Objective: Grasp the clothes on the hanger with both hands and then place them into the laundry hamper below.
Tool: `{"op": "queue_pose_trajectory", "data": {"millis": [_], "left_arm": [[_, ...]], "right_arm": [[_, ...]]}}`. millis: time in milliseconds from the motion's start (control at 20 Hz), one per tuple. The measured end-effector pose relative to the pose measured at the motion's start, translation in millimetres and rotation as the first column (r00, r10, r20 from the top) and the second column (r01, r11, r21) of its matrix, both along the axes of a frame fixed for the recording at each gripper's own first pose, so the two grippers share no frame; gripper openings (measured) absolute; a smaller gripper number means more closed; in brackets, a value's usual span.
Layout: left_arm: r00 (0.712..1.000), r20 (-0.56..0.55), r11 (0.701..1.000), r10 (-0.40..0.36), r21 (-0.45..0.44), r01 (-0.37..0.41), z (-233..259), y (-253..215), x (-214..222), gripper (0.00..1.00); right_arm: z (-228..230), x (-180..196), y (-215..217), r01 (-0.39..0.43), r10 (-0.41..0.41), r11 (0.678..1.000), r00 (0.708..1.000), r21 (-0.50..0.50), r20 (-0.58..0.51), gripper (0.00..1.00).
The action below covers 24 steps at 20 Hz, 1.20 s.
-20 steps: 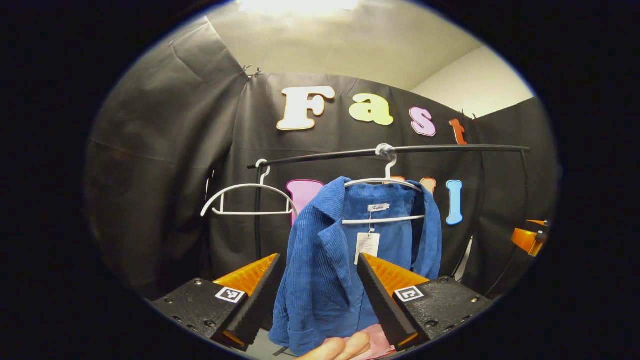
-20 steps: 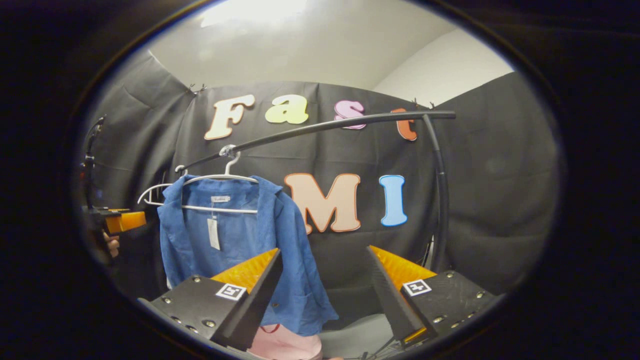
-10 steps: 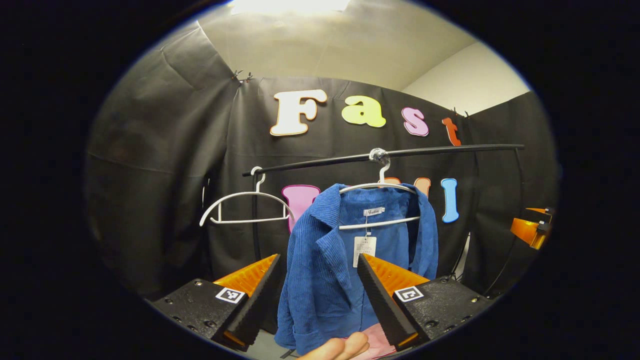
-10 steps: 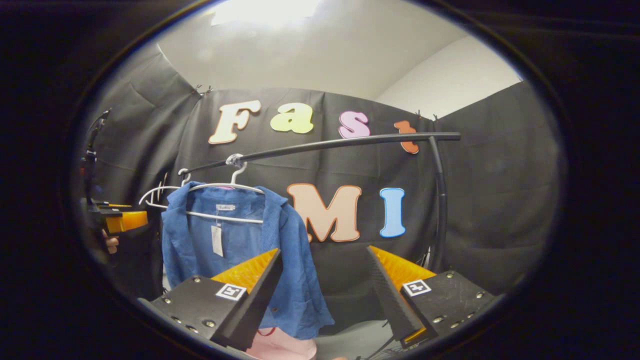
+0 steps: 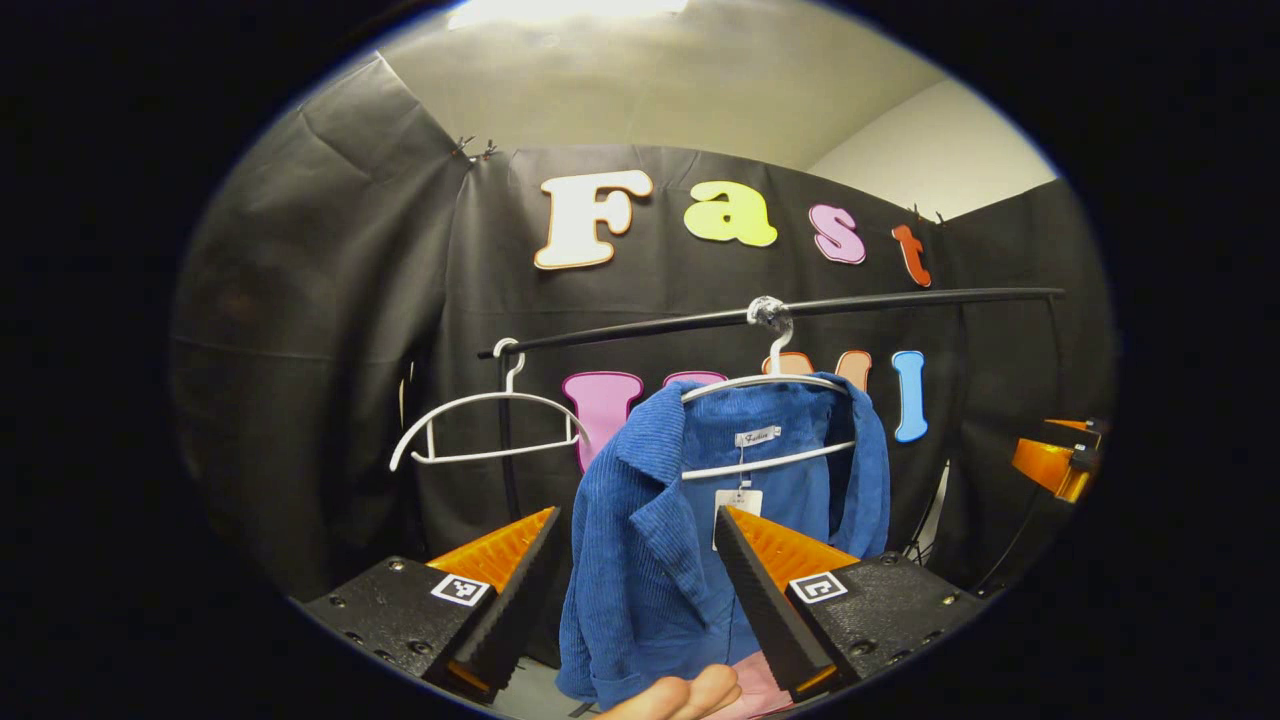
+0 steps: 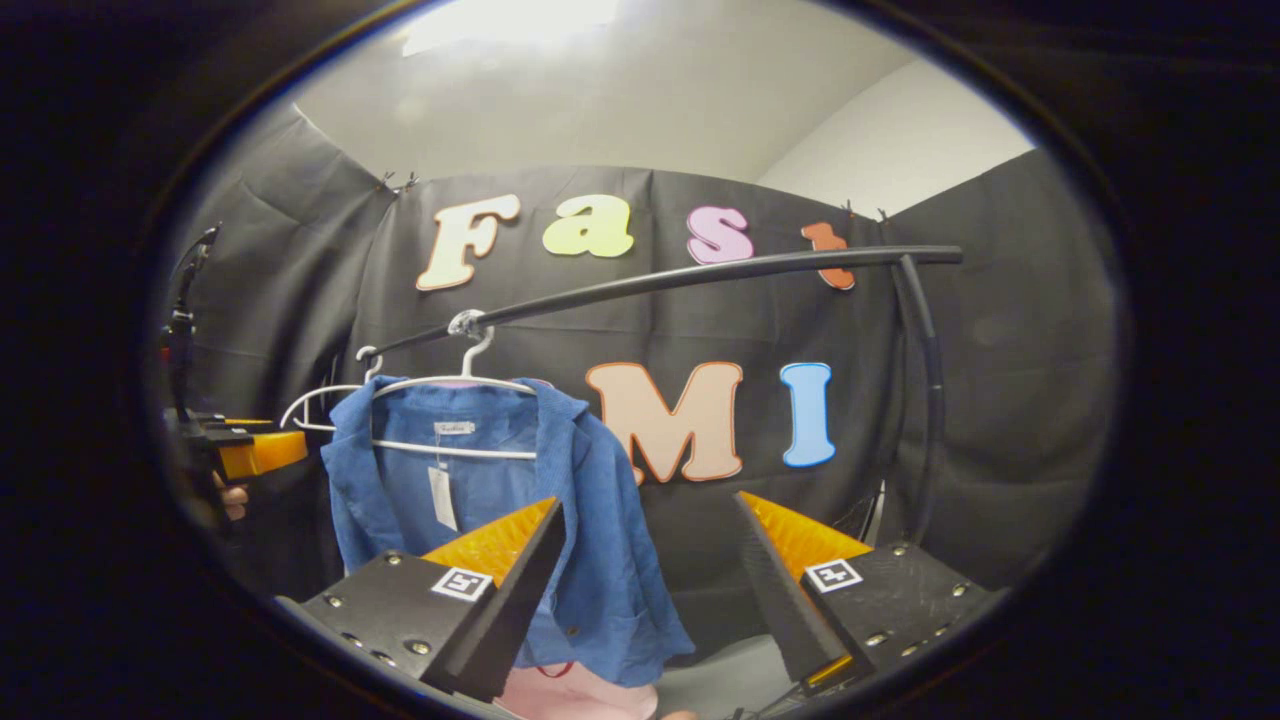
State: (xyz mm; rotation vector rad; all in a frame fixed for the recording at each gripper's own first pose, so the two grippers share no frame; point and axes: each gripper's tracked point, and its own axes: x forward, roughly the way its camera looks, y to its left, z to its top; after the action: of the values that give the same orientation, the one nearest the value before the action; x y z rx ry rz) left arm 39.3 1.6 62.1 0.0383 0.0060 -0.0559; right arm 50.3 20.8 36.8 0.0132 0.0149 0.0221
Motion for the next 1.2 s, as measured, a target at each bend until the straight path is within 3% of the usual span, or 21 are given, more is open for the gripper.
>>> {"op": "queue_pose_trajectory", "data": {"millis": [600,850,1100,1200], "left_arm": [[0.998,-0.011,0.998,0.057,0.022,-0.057,-3.3,-11.1,64.0,0.92],[0.996,0.003,0.994,0.093,0.061,-0.093,-2.3,-9.8,87.2,0.93],[0.995,0.025,0.995,0.093,0.046,-0.094,-3.2,-8.7,103.5,0.81],[0.998,0.002,0.998,0.067,0.014,-0.067,-12.5,-13.0,106.9,0.70]], "right_arm": [[-36.3,85.0,39.0,-0.080,0.080,0.997,0.994,0.009,-0.078,0.98],[-35.5,121.4,62.9,-0.144,0.147,0.987,0.988,0.067,-0.048,0.99],[-41.6,154.6,80.7,-0.177,0.181,0.980,0.983,0.095,-0.038,0.98],[-43.0,159.2,87.9,-0.187,0.191,0.978,0.981,0.090,-0.035,0.98]]}}
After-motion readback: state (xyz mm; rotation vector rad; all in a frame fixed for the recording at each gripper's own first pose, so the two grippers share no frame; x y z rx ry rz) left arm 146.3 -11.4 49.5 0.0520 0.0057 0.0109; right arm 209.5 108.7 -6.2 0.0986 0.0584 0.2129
